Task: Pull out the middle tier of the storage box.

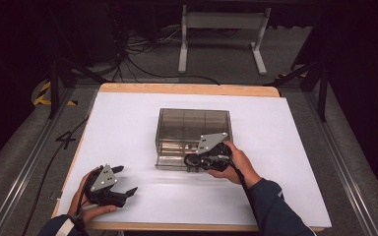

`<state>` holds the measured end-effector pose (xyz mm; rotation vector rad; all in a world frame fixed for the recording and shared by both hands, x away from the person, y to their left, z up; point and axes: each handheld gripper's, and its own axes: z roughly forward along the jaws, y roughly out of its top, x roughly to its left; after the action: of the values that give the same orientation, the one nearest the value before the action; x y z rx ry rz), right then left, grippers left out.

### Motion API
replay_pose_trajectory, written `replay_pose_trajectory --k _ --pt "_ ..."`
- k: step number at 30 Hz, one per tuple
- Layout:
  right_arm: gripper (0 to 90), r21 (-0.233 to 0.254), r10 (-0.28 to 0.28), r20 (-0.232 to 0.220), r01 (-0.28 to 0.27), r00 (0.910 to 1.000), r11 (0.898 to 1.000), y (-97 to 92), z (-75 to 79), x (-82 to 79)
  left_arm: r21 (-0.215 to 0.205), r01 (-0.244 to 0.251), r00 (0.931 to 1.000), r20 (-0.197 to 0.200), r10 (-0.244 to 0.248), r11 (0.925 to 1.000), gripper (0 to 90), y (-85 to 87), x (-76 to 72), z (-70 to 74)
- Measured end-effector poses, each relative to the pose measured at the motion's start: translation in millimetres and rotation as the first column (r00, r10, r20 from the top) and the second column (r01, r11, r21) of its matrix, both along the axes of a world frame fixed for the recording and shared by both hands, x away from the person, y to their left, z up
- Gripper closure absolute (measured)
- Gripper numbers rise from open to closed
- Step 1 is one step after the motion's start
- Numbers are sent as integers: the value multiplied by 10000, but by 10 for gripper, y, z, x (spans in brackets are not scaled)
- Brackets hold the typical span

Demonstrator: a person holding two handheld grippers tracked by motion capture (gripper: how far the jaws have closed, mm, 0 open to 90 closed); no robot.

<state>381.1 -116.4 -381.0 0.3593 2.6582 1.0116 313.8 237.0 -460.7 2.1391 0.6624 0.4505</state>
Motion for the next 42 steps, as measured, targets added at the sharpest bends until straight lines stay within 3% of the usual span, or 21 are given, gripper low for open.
replay_pose_trajectory --k 7,11,13,16,18,19,20,21,22,23,24,27,31,35,42 --pt "832 197 -1 143 -2 9999 9998 -25 36 -25 31 84 10000 20 -84 10000 169 3 0 3" --pt "839 763 -247 400 216 9989 9969 -152 158 -55 97 244 9997 -27 -244 9997 290 -5 -2 3" --pt "843 900 -328 475 284 9983 9955 -177 181 -66 57 295 9996 -44 -294 9995 302 -1 -2 6" --pt "857 1496 -748 810 621 9939 9868 -361 308 -100 -122 461 9988 -180 -463 9989 413 3 -12 13" --pt "875 1905 -1210 1017 1000 9874 9766 -513 376 -99 -148 628 9980 -84 -629 9979 490 -5 -23 29" --pt "875 1905 -1210 1017 1000 9874 9766 -513 376 -99 -148 628 9980 -84 -629 9979 534 -5 -23 29" --pt "891 2325 -1771 1189 1460 9770 9616 -650 425 -80 -166 667 9978 -58 -668 9976 584 -20 -32 38" --pt "898 2460 -2004 1292 1644 9712 9552 -719 446 -71 -167 776 9970 -42 -776 9968 624 -35 -38 48" --pt "898 2460 -2004 1292 1644 9712 9552 -719 446 -71 -240 876 9961 -77 -878 9959 624 -62 -47 53" --pt "900 2801 -2603 1451 2127 9546 9361 -852 465 -42 -64 1134 9936 17 -1134 9935 710 -128 -63 75" --pt "900 2801 -2603 1451 2127 9546 9361 -852 465 -42 -64 1134 9936 17 -1134 9935 750 -128 -63 75" --pt "900 2965 -3237 1562 2684 9332 9166 -985 438 27 -25 1338 9910 116 -1337 9910 825 -232 -76 103" --pt "900 2925 -3729 1386 3218 9175 9005 -1087 350 123 -200 1528 9882 160 -1525 9881 895 -351 -69 138" --pt "900 2825 -3955 1177 3511 9109 8927 -1128 249 206 -216 1687 9855 199 -1683 9854 897 -481 -44 162" --pt "900 2815 -4010 930 3623 9113 8885 -1140 168 258 -294 1971 9801 289 -1962 9799 897 -779 14 187"
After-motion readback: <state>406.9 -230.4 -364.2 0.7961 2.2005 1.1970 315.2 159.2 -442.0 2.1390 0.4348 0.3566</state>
